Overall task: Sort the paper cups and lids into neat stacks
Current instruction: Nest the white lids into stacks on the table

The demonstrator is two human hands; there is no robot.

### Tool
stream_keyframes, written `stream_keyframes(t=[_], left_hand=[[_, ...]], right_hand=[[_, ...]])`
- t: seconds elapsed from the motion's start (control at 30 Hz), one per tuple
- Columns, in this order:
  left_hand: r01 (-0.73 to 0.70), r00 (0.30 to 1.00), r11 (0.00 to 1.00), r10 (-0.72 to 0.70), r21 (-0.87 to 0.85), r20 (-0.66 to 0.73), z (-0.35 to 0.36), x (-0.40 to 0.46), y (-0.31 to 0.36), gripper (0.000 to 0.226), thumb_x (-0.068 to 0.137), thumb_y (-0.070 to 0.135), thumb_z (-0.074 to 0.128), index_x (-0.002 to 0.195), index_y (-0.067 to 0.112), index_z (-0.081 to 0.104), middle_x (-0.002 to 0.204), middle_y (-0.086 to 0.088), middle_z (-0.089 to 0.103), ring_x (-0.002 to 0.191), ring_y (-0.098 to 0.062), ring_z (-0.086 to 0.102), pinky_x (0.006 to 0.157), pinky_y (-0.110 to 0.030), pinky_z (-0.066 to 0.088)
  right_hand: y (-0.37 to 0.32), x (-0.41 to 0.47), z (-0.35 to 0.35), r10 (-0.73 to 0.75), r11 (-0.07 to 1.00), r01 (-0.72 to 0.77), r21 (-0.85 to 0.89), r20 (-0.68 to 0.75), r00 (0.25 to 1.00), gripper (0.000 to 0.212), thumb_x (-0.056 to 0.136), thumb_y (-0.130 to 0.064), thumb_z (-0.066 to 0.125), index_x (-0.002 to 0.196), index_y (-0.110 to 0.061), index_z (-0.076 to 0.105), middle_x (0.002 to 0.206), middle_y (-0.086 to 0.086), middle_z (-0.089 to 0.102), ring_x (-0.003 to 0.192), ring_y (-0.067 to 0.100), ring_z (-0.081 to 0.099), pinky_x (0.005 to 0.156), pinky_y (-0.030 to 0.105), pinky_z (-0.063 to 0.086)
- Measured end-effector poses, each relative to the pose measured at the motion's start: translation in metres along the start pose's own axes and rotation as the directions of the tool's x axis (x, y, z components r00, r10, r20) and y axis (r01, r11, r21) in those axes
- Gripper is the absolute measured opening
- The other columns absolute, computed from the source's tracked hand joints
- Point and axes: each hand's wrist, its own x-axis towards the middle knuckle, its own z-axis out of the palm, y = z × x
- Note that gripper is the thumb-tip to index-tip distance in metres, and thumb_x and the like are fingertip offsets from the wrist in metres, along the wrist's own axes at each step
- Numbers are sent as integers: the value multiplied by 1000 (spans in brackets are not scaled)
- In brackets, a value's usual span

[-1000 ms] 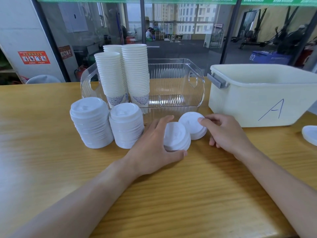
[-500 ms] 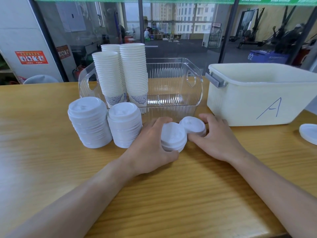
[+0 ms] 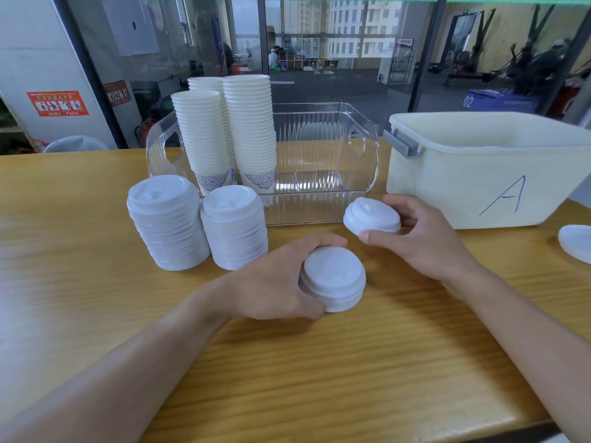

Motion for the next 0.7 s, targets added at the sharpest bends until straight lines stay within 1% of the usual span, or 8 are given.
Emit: stream_keyframes(t=[0.07,0.13,0.2,0.27,0.37,0.5,0.6,0.7], left_hand=[[-25,998,999,28,-41,65,-4,-1,-1,93,73,8,76,152,38,38,138,21,55,125,7,53,103,-13,45],[-42,997,994,49,-103,67,-6,-1,-2,88,72,12,72,151,33,40,145,21,52,134,8,48,114,-20,41],[-74,996,978,63,-194,-62,-8,0,-4,72,73,14,72,140,28,51,141,13,58,134,1,52,117,-30,42],[-152,963,953,84,-262,-254,-9,2,-4,61,75,18,75,134,23,56,134,4,63,129,-5,58,113,-33,47],[-203,949,918,99,-340,-299,-9,2,-1,70,77,33,81,141,25,53,135,3,64,128,-7,60,104,-26,51],[-163,966,949,97,-269,-241,-4,1,0,78,75,42,84,144,25,53,133,10,68,125,-7,64,106,-32,53],[-157,942,963,79,-220,-327,-4,2,-1,80,69,50,86,140,29,55,129,13,70,122,-7,65,106,-39,53],[-145,908,974,62,-173,-414,-4,3,-1,77,64,57,86,132,35,58,121,17,70,118,-3,66,102,-35,55]], right_hand=[[0,0,-3,-28,993,23,115,44,999,79,66,-31,97,136,-29,60,125,-13,68,111,2,66,95,20,48],[-2,0,-8,-84,974,57,219,113,990,86,61,-29,97,139,-29,59,121,-9,74,109,6,70,93,21,51],[-6,-2,-14,-152,950,90,299,190,970,83,60,-30,92,137,-27,61,118,-5,77,108,11,72,93,23,53],[-7,-4,-15,-211,931,105,350,280,937,77,59,-32,90,132,-24,65,119,0,77,109,15,72,92,25,54],[-9,-10,-12,-272,919,105,381,417,867,68,65,-27,88,130,-24,69,127,4,73,116,20,69,91,28,55],[-15,-17,-5,-320,919,157,362,452,832,73,68,-26,87,137,-27,62,134,2,69,127,19,64,100,31,54],[-13,-19,-5,-297,939,181,292,424,856,92,64,-35,91,146,-27,51,140,-8,63,133,12,59,114,35,46],[-15,-23,-6,-258,966,233,115,537,803,104,65,-34,98,152,-29,42,145,-15,59,139,6,51,120,39,36]])
